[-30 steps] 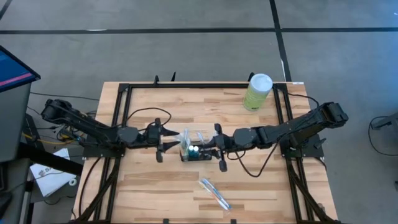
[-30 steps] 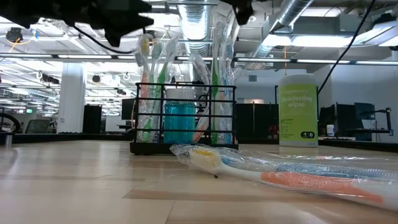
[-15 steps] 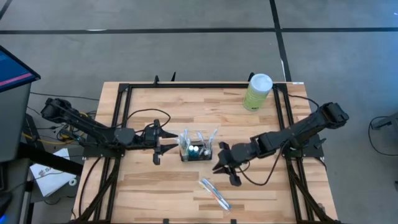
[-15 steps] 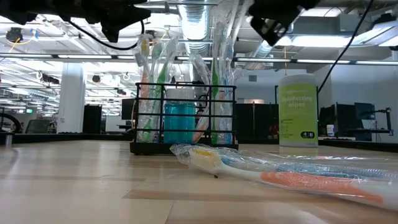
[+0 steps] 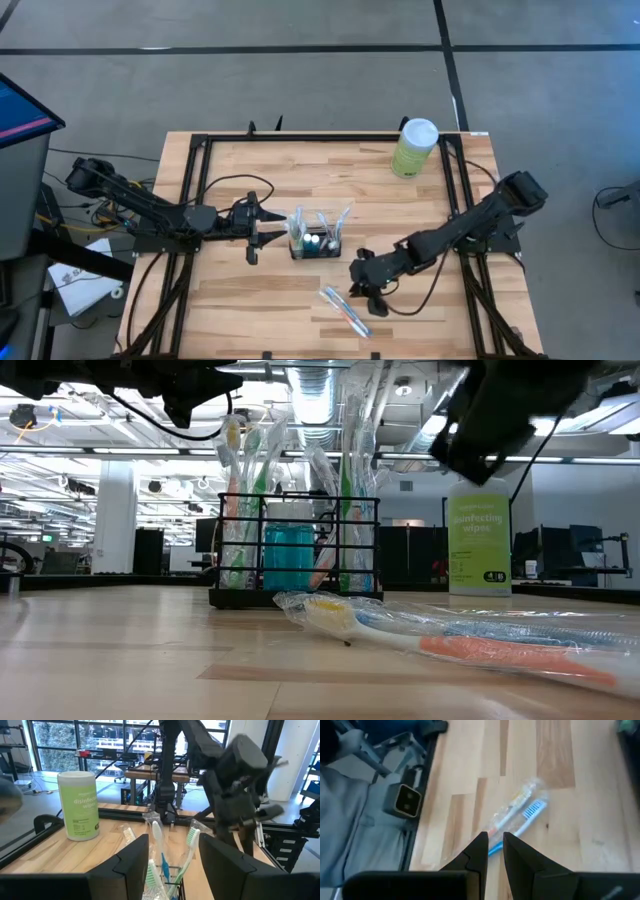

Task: Pick & Place toothbrushing station
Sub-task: Put the blue toothbrush into the mesh

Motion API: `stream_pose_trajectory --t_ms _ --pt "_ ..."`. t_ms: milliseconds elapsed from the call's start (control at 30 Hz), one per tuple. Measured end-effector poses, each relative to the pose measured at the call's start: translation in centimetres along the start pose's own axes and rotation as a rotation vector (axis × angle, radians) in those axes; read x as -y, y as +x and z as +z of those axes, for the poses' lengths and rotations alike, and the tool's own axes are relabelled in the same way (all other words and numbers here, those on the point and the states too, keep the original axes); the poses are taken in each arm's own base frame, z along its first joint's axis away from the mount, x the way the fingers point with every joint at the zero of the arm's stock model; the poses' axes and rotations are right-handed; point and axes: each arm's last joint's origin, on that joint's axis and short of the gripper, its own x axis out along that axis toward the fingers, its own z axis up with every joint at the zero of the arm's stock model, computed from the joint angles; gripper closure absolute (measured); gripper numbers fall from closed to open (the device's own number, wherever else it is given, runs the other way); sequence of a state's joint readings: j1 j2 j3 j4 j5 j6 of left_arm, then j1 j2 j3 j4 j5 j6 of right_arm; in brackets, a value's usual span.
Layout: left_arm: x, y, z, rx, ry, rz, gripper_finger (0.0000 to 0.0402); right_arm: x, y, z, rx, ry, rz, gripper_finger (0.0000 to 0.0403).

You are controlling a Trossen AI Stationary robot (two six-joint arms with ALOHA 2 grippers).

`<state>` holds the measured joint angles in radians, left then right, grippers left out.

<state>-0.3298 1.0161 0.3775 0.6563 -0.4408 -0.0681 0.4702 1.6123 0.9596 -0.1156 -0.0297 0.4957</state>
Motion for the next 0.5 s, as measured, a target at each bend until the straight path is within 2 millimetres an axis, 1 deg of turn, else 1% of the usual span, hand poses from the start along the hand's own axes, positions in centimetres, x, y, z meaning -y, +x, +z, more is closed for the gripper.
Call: stream_pose_trajectory --t_ms 200,367,500 --pt "0.0 0.0 0.0 0.002 -0.001 0.0 0.0234 0.7 3.1 -1.0 -0.039 0.053 -0.018 0.0351" --pt "0.0 0.0 0.0 0.004 -0.002 0.0 0.0234 1.6 4.9 -1.9 -0.092 0.1 -0.027 0.0351" --pt "0.0 0.0 0.0 0.004 -0.002 0.0 0.0234 2.3 6.0 -2.1 -0.108 0.129 0.001 0.0351"
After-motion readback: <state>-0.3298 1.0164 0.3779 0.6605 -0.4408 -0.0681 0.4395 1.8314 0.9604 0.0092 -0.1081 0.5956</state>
